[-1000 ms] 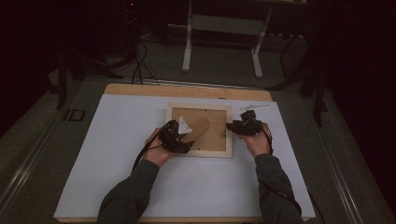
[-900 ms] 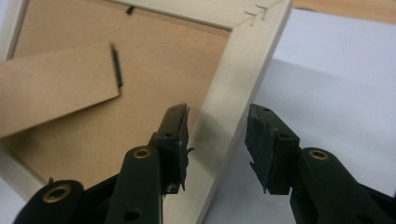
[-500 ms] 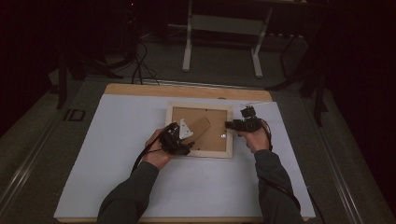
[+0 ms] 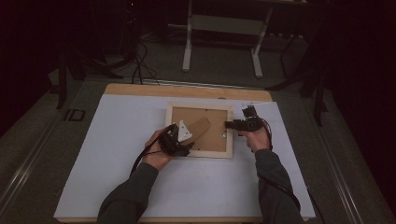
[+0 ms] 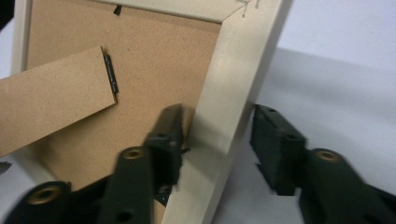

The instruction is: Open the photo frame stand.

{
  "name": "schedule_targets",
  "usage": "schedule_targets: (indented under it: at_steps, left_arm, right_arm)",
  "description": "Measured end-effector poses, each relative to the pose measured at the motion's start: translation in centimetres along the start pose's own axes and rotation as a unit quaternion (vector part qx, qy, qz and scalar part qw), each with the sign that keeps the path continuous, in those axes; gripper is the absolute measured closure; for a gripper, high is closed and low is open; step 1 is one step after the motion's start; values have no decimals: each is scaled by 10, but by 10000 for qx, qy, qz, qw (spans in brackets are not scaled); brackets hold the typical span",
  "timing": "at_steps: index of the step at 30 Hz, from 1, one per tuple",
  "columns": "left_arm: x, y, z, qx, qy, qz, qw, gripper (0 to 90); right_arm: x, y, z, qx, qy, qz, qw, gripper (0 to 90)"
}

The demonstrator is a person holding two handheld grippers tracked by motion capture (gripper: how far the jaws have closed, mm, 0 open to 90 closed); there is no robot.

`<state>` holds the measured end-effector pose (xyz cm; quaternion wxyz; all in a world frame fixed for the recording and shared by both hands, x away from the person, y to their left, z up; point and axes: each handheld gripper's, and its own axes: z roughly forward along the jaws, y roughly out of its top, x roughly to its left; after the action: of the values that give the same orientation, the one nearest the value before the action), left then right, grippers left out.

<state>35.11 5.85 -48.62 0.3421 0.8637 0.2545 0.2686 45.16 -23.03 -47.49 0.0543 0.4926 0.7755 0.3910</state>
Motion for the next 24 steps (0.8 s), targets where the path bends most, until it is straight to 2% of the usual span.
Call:
schedule_targets:
  at_steps: [1,5,7,11,13,17,20,24]
  left_arm:
    - [-1,1,-1,-52,24,66,10000,375]
    - [-2,1,-2,-84,39,126,9999,375]
    - [-2,1,-3,-98,29,121,9999,375]
    - [-1,-1,-3,-125,1,106,9999,375]
    - [-1,-1,-3,-116,22,136,9998,375]
    - [0,-1,-3,-131,-44,24,9999,373]
    - [6,-2,-3,-207,-274,-208,9992,372]
    - [11,-3,-1,-148,-468,-420,9979,365]
  right_arm:
    - [-1,1,0,4,128,1,9999,461]
    - [-1,3,0,39,214,-36,9998,460]
    - [-1,3,-1,36,257,-35,9997,482]
    - [-8,0,-8,-33,387,145,9991,584]
    - [-9,-1,-10,-85,425,166,9989,584]
    - [-8,-3,-10,-131,385,148,9991,586]
    - [-7,-4,-11,-180,379,112,9991,586]
    - [-6,-5,-11,-220,355,110,9991,585]
